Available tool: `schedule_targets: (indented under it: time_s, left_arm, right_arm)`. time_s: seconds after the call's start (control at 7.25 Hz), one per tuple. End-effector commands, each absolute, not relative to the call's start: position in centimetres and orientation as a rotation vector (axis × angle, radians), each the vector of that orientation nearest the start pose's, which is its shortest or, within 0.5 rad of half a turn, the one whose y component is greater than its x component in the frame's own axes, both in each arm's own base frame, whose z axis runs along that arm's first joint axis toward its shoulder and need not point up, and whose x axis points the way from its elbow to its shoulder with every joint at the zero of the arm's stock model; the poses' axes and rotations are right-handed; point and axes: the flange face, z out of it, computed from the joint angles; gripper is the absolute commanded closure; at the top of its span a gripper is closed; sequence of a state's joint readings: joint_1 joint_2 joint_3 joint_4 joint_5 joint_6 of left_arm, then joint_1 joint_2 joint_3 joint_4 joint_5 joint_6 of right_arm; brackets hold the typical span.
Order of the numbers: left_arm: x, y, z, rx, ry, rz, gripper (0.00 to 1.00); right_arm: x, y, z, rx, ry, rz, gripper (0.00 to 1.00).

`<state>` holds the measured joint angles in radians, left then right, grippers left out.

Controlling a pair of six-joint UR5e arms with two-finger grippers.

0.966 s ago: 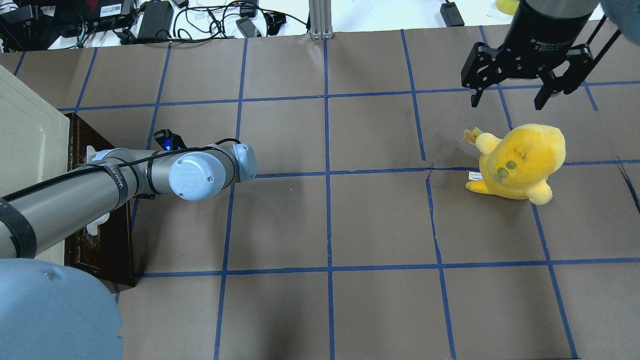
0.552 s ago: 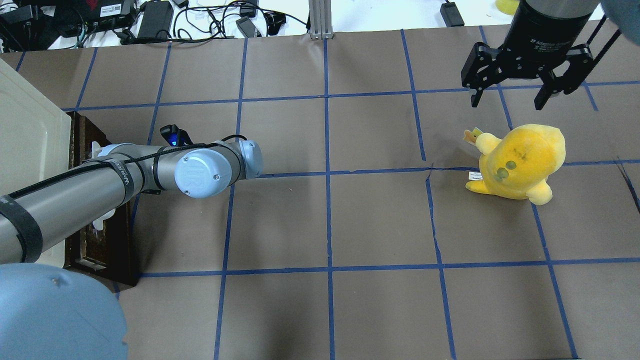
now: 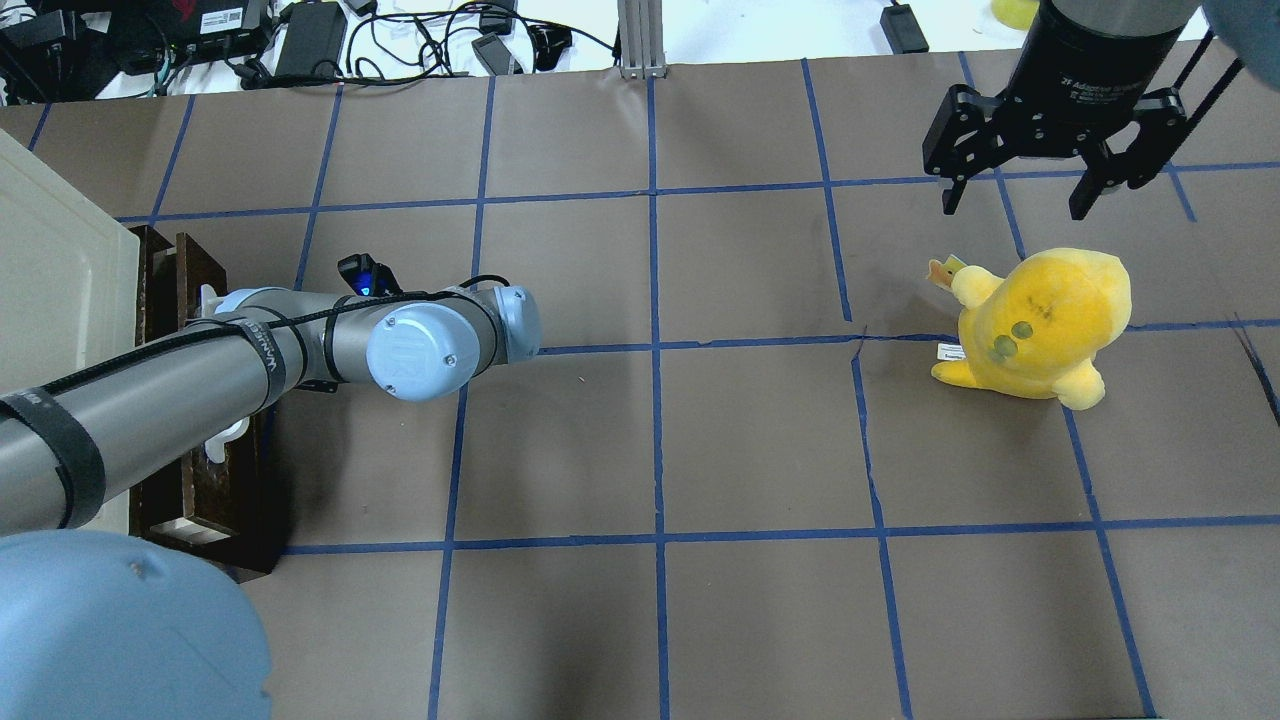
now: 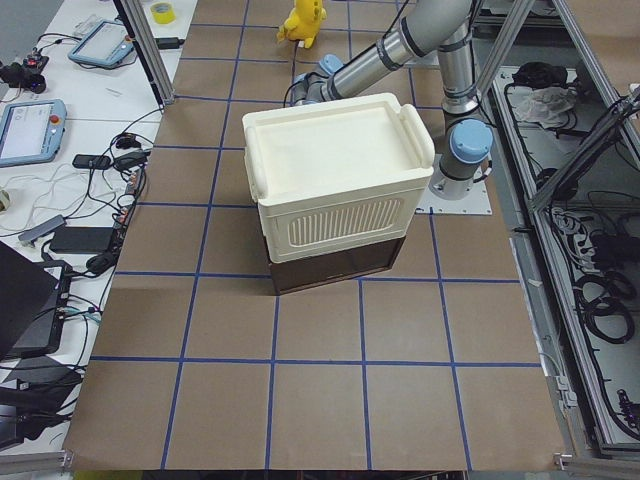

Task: Pull drawer sideways
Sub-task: 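Pull the handle with the left gripper, sliding the drawer out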

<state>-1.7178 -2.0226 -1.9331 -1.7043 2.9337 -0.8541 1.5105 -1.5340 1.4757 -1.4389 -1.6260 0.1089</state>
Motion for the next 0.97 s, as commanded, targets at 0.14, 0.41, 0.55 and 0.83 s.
schedule_targets:
  time_s: [0.14,0.41,0.55,0.83]
  left_arm:
    - [-12.6,-49.1,17.5,0.047,1.726,0.081,1.00]
    - [-14.1,-49.3,17.6,0.069,1.744,0.092,1.00]
    - [-14.5,-49.2,17.3,0.074,1.748,0.095,1.00]
    - [-14.9,-49.2,17.2,0.077,1.751,0.088,1.00]
  right_arm:
    - [9.8,-50.6,50.4,0.266,3.185,0.116,0.00]
    - [9.7,-50.6,50.4,0.269,3.185,0.116,0.00]
    - [9.7,-50.6,50.4,0.269,3.185,0.116,0.00]
    - [9.8,-50.6,50.4,0.266,3.185,0.116,0.00]
